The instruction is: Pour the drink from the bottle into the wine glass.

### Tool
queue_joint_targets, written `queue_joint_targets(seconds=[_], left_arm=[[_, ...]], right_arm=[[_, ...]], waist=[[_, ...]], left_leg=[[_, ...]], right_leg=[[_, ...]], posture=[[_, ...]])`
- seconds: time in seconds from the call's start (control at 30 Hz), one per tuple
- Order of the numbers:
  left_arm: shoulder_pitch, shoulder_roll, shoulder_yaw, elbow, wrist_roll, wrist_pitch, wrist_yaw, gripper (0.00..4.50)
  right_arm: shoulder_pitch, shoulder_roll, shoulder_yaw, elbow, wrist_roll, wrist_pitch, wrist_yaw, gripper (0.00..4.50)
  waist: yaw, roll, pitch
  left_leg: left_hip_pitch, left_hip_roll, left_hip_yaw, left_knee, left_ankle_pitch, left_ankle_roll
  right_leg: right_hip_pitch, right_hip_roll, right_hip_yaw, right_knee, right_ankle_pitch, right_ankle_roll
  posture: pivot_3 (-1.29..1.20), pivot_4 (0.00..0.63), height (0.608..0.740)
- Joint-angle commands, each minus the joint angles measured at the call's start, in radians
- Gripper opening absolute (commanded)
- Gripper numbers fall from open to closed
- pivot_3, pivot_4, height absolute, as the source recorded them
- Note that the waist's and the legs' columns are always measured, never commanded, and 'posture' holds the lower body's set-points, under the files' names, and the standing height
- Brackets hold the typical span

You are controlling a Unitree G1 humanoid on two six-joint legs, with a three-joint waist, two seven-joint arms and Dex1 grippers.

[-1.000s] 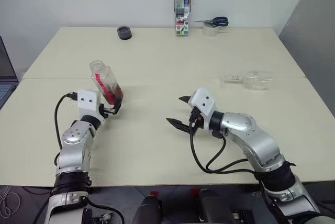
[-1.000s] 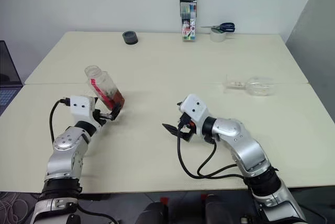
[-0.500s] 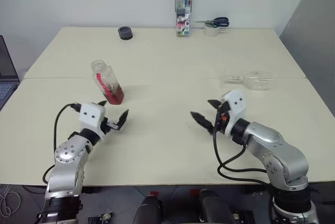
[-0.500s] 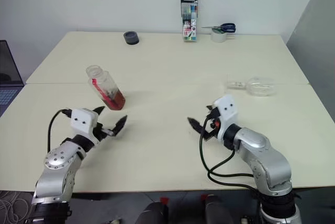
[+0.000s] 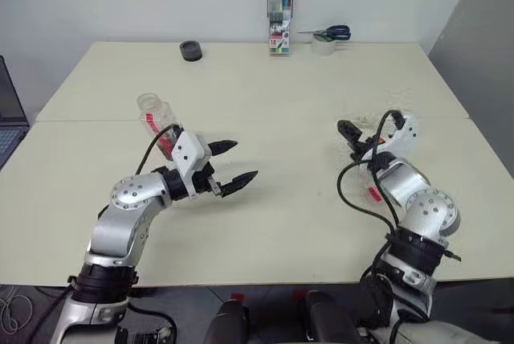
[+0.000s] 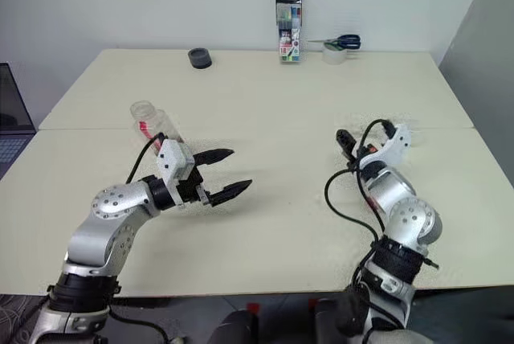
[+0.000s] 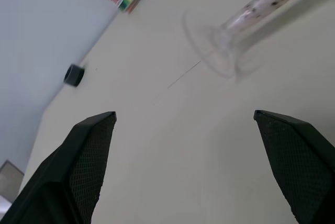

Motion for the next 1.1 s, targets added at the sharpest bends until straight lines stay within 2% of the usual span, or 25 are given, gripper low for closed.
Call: queue_joint_targets(seconds=[0.03,0.37,0.57,0.97,1.1], left_arm=[[-0.072,0.01,-0.01,0.026,-0.006,-0.015,-0.048,4.48],[-0.135,0.003,-0.036,0.081,0.017,-0.057,-0.099,4.48],[-0.137,0.001,-0.035,0.089,0.027,-0.069,-0.106,4.48],[-0.132,0.001,-0.046,0.079,0.034,-0.071,-0.115,4.48],[-0.132,0.001,-0.047,0.08,0.042,-0.074,-0.117,4.5]], right_arm=[[-0.088,0.013,-0.018,0.117,0.045,-0.127,-0.037,4.5],[-0.226,-0.09,-0.042,0.498,0.075,-0.389,-0.02,4.5],[-0.277,-0.131,-0.038,0.656,0.09,-0.5,0.003,4.5],[-0.458,-0.257,-0.106,1.136,0.122,-0.75,0.136,4.5],[-0.494,-0.288,-0.129,1.245,0.131,-0.806,0.16,3.66]], waist=[[-0.002,0.0,0.0],[-0.014,0.002,0.001],[-0.024,0.002,0.001],[-0.029,0.002,0.001],[-0.029,0.002,0.001]], left_leg=[[0.0,0.0,0.0,0.0,0.0,0.0],[0.0,-0.001,0.001,-0.001,0.0,0.0],[0.0,0.0,0.001,-0.002,0.0,0.0],[0.001,0.0,0.003,-0.003,0.0,0.0],[0.001,0.0,0.003,-0.005,0.0,0.0]], right_leg=[[0.0,0.0,0.0,0.0,0.0,0.0],[0.0,0.0,0.001,0.0,0.0,0.0],[-0.001,0.0,0.001,0.0,0.0,0.0],[-0.001,0.0,0.002,-0.001,0.0,0.0],[-0.001,0.0,0.003,-0.001,0.0,0.0]], posture=[[0.0,0.15,0.74],[0.0,0.15,0.74],[0.0,0.15,0.74],[0.0,0.15,0.74],[0.0,0.15,0.74]])
